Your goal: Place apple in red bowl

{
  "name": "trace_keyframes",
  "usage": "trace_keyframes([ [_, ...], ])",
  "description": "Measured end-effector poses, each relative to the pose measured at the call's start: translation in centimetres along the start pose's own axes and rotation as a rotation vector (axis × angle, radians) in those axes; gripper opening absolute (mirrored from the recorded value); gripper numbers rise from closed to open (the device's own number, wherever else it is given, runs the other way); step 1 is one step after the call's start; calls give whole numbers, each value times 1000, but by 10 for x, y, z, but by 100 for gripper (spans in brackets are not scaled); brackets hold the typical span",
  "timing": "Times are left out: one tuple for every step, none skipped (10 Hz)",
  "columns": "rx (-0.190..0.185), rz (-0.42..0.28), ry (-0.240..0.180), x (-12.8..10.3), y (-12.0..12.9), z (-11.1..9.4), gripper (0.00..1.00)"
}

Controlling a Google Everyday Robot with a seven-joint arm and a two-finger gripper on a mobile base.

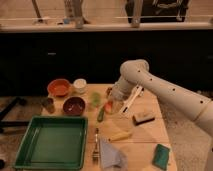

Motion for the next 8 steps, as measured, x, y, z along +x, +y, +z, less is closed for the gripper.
trace_keyframes([
  [-2,-13,-1,-10,-4,2,0],
  [0,-12,0,-10,-5,2,0],
  [-2,-12,0,-10,-5,2,0],
  [-1,-12,0,-10,-4,2,0],
  [-2,-14,0,-11,-5,2,0],
  [-2,-14,-1,-11,-5,2,0],
  [-1,-12,-1,-10,-4,1,0],
  [0,-11,-1,-10,-4,1,0],
])
